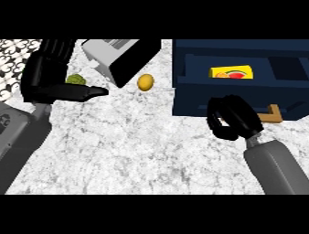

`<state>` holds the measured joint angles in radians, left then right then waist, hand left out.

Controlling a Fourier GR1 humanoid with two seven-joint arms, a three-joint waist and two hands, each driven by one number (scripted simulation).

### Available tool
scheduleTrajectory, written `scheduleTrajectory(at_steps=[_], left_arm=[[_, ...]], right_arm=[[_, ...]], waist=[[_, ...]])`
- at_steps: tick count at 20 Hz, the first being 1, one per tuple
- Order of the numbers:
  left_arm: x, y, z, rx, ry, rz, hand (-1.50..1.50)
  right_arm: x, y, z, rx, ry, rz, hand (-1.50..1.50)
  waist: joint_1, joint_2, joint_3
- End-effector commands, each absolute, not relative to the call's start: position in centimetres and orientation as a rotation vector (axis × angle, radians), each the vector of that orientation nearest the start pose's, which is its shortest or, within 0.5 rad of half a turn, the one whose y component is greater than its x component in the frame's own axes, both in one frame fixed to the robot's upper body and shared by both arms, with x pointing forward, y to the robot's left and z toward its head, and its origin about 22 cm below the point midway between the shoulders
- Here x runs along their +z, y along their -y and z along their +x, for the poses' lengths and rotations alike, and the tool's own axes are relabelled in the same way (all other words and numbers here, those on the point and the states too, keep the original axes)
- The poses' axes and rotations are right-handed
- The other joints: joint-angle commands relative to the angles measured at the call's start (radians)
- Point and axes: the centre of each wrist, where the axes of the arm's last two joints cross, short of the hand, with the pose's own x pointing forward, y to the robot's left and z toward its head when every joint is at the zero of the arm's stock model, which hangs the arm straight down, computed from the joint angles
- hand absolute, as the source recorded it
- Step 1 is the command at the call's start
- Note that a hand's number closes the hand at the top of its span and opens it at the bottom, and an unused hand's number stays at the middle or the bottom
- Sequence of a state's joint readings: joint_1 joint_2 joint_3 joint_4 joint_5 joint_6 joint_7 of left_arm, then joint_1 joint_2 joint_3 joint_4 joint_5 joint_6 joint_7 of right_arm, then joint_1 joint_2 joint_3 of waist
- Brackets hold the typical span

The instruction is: Pick up the cup, place it into the drawer and close the drawer

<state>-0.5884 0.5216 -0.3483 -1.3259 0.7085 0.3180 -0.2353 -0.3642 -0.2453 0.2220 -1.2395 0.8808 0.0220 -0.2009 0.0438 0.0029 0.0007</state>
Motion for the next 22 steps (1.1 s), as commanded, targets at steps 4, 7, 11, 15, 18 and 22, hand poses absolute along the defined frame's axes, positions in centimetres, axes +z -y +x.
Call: scheduleTrajectory(at_steps=[4, 7, 11, 15, 18, 22], left_arm=[[10.9, -27.0, 34.0, -0.002, 1.911, -0.136, -1.50], [11.7, -28.0, 33.5, -0.021, 1.914, -0.137, -1.50], [9.6, -28.0, 33.3, -0.005, 1.914, -0.135, -1.50], [9.8, -27.2, 33.3, -0.008, 1.906, -0.183, -1.50], [9.9, -27.5, 32.1, -0.028, 1.903, -0.223, -1.50], [9.6, -26.6, 32.9, -0.055, 1.904, -0.234, -1.50]], right_arm=[[-0.2, 20.0, 38.0, 1.292, 1.581, -0.604, 1.50], [0.5, 21.9, 39.8, 1.264, 1.558, -0.612, 1.50], [0.8, 23.6, 41.2, 1.241, 1.524, -0.590, 1.50], [3.2, 23.2, 43.1, 1.201, 1.485, -0.587, 1.50], [2.7, 26.3, 42.6, 1.170, 1.463, -0.600, 1.50], [4.4, 27.4, 43.3, 1.130, 1.492, -0.576, 1.50]], waist=[[0.000, 0.009, 0.001], [0.017, 0.012, 0.001], [0.012, 0.018, 0.001], [0.031, 0.026, 0.002], [0.060, 0.027, 0.003], [0.064, 0.043, 0.004]])
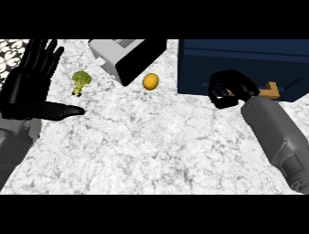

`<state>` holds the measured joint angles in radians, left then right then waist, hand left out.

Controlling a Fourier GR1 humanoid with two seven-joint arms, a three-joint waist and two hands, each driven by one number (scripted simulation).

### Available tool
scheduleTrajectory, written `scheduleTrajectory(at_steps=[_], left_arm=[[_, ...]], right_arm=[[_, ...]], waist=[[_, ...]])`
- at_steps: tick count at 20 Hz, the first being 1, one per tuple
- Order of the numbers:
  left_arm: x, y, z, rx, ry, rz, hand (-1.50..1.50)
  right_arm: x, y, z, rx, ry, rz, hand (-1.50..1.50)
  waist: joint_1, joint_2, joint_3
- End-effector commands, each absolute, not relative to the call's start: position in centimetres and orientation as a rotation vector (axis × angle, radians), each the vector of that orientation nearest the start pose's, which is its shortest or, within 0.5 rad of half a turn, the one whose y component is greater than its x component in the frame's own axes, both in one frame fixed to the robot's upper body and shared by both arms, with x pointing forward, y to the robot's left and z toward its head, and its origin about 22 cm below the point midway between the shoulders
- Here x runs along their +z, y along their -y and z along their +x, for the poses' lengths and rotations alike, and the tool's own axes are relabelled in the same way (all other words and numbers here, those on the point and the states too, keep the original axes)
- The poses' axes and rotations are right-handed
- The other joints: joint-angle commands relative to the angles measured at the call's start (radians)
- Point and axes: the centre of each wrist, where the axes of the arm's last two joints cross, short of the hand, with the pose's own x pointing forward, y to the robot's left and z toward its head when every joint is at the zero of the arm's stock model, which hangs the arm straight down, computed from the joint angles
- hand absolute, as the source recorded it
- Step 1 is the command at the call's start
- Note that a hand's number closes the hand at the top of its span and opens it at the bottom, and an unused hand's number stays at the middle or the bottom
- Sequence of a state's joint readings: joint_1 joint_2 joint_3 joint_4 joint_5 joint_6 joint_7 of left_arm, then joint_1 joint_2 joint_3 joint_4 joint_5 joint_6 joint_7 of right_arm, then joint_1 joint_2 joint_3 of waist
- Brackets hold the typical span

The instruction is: Pick up the cup, place it into the drawer and close the drawer

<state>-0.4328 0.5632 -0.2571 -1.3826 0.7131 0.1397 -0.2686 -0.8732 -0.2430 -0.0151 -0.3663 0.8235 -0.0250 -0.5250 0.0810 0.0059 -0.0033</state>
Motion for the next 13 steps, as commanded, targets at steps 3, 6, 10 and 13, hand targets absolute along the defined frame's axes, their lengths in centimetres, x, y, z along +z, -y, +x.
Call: scheduleTrajectory(at_steps=[3, 6, 10, 13], left_arm=[[10.5, -27.1, 33.7, -0.056, 1.914, -0.239, -1.50], [8.1, -26.8, 32.4, -0.072, 1.900, -0.263, -1.50], [7.9, -26.6, 32.7, -0.056, 1.882, -0.265, -1.50], [8.6, -27.5, 33.4, -0.055, 1.892, -0.259, -1.50]], right_arm=[[4.6, 26.9, 43.5, 1.116, 1.504, -0.557, 1.50], [5.8, 28.2, 43.7, 1.075, 1.552, -0.577, 1.50], [6.1, 28.3, 43.9, 1.044, 1.576, -0.567, 1.50], [5.4, 29.1, 43.4, 1.058, 1.572, -0.550, 1.50]], waist=[[0.026, 0.049, 0.008], [0.041, 0.045, 0.007], [0.033, 0.048, 0.007], [0.025, 0.050, 0.007]])
